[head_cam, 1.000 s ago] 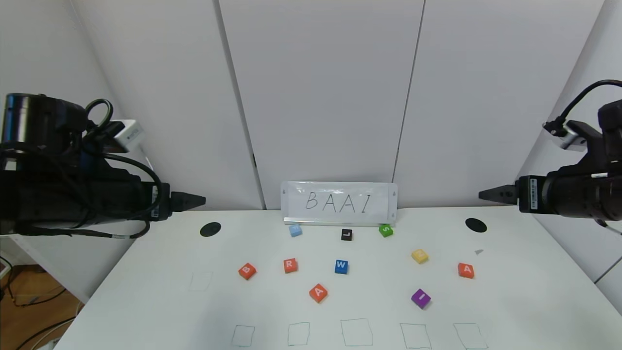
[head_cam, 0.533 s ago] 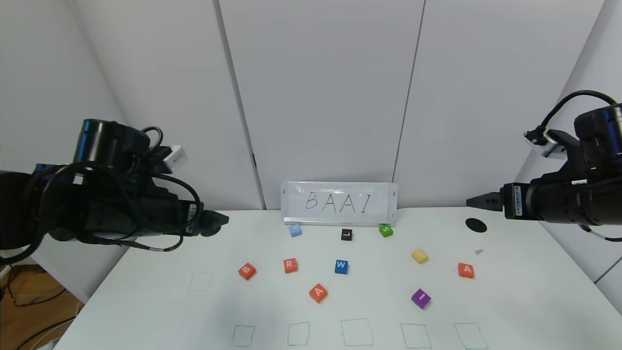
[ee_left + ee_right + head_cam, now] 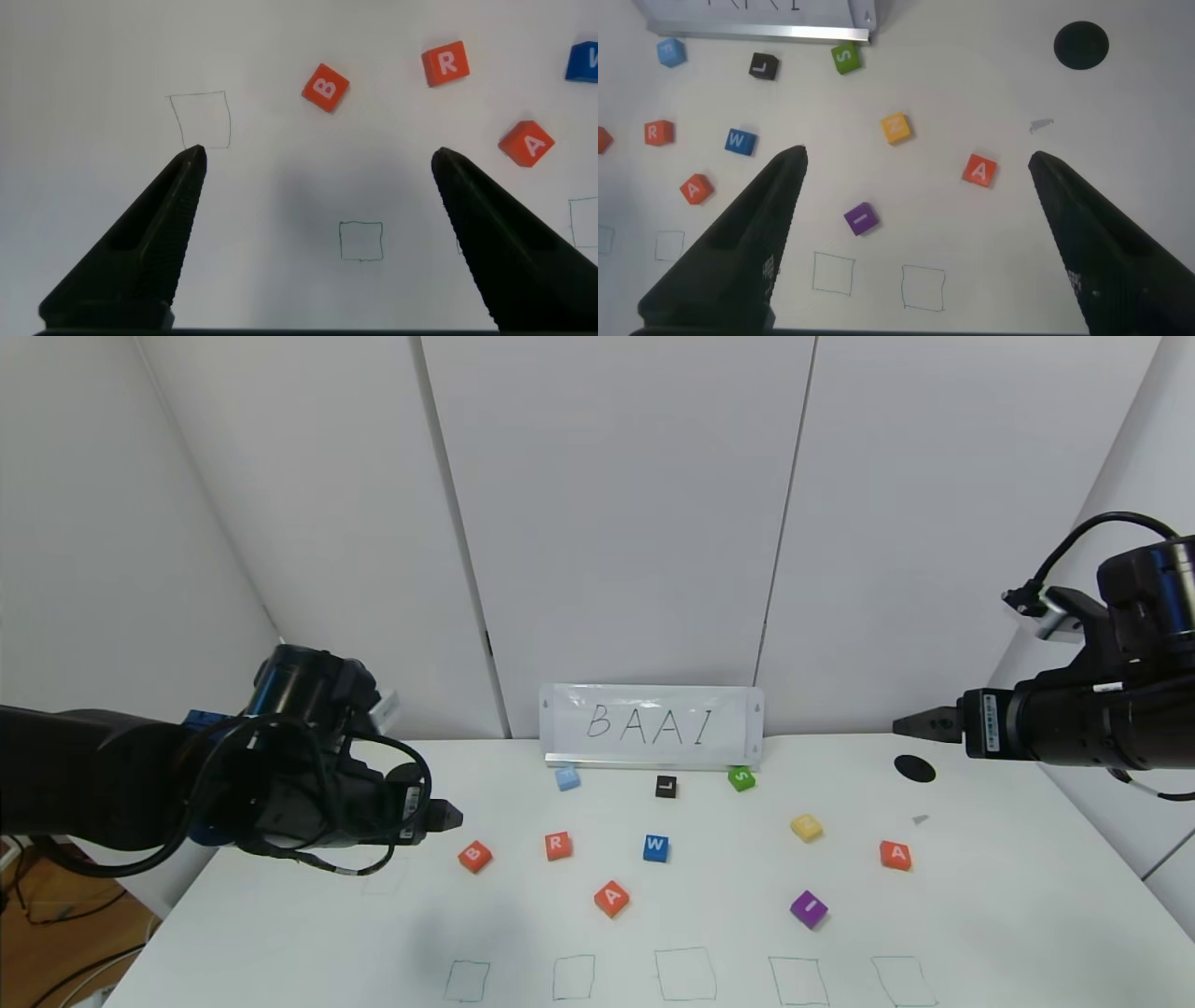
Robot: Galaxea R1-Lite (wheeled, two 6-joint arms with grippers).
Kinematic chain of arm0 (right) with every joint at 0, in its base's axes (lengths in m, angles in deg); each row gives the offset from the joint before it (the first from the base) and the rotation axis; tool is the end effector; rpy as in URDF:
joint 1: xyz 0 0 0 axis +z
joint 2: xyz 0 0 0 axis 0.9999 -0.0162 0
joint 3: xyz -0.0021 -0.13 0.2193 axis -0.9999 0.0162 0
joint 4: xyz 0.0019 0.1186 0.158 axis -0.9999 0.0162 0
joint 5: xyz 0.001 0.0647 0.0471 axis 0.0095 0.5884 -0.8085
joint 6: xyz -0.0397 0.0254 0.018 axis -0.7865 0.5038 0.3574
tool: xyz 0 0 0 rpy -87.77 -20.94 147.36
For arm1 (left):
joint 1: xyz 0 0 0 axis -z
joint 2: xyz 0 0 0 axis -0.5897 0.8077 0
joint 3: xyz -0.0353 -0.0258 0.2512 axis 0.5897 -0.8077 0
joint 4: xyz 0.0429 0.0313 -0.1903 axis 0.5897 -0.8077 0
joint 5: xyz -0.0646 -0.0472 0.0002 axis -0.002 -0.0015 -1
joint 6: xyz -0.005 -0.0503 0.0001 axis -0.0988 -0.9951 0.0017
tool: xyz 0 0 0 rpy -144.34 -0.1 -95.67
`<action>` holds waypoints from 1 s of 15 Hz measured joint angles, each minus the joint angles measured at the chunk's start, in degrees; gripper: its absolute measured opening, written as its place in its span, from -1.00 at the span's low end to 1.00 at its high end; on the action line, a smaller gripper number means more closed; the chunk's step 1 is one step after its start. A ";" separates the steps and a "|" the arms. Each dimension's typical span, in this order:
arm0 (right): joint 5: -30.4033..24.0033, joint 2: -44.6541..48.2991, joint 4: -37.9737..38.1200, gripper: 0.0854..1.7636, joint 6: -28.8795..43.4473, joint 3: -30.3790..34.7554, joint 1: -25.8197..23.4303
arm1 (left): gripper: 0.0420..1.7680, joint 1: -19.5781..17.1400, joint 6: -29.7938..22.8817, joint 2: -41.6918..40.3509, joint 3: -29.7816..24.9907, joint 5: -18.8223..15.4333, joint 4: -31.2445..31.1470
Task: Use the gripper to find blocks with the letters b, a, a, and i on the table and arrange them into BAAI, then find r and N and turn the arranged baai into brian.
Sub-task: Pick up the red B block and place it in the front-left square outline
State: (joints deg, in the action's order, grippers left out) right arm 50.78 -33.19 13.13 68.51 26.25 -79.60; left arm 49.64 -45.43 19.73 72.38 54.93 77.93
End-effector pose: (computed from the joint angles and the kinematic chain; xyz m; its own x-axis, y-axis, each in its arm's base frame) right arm 0.3079 0.0531 0.1552 0.7871 0.1636 -0.5948 -0.0766 0.9826 0.1690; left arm 0.3043 -0.0671 0.0789 0.6537 -0.0365 -0.7559 0.0316 0.9993 -0.0209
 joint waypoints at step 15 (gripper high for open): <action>-0.09 0.90 0.11 0.94 0.04 0.27 -0.35 | 0.94 7.79 -35.69 18.02 21.97 3.96 -16.81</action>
State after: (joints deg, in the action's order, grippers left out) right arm 50.69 -32.29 13.24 68.54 26.52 -79.96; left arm 57.43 -81.12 37.75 94.35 58.89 61.12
